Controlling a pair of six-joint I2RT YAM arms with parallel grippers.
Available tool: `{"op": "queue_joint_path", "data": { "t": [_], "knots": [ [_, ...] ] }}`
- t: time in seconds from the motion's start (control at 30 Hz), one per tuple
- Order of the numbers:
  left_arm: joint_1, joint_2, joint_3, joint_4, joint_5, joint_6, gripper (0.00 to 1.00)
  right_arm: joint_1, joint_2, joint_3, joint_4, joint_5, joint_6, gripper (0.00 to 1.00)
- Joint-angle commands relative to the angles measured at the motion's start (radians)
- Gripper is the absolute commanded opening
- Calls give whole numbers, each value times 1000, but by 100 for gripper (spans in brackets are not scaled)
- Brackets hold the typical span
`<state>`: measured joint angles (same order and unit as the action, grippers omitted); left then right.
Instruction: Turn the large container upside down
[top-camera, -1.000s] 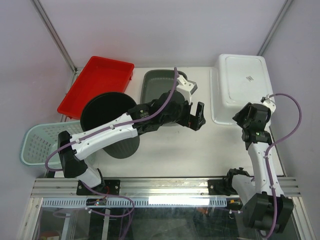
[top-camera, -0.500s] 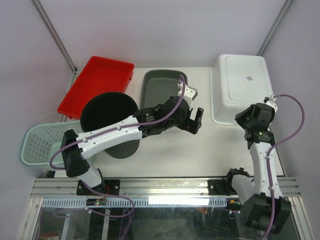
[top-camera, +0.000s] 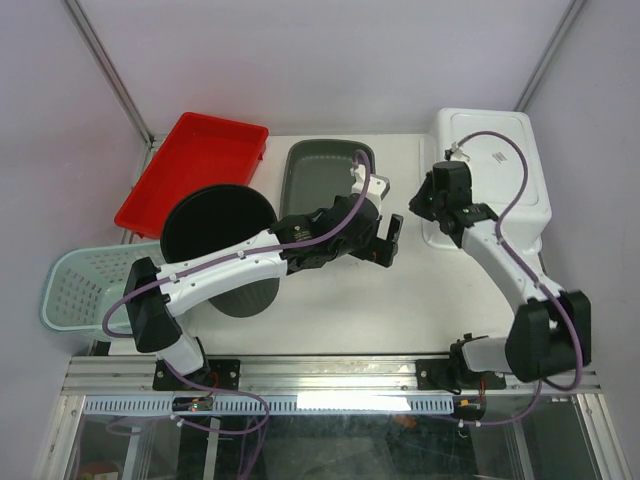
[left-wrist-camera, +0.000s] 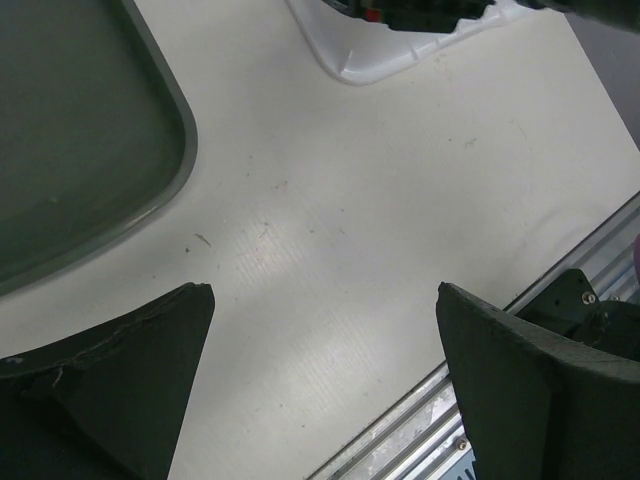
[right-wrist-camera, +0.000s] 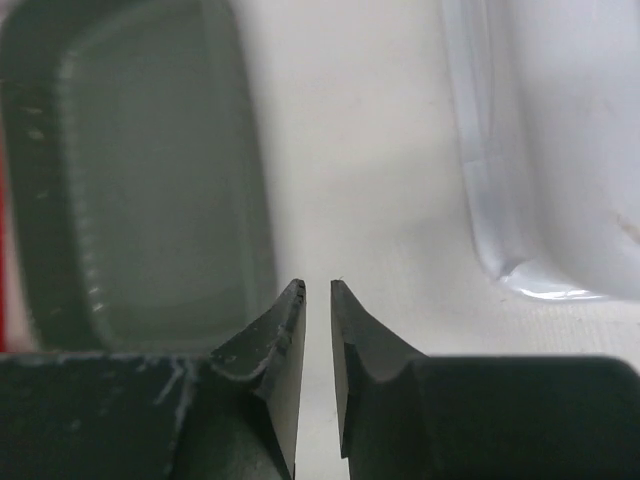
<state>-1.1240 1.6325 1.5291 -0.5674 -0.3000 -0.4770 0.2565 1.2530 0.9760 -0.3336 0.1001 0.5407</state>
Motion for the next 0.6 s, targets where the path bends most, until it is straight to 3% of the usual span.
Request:
{"op": "queue_joint_path", "data": {
  "t": [0.0,0.1,0.27,0.57],
  "knots": [
    [4,-12,37,-12,4,-28,99,-6,144,113,-5,187,-62,19],
    [5,-18,26,-20,4,-29,99,-48,185,133,-45,275,-77,17],
    [4,6,22,-18,10,-25,99,-170,110,61,-10,202,-84,17],
    [4,98,95,-22,67,-12,99,-171,86,62,-25,154,-106,17]
  ]
}}
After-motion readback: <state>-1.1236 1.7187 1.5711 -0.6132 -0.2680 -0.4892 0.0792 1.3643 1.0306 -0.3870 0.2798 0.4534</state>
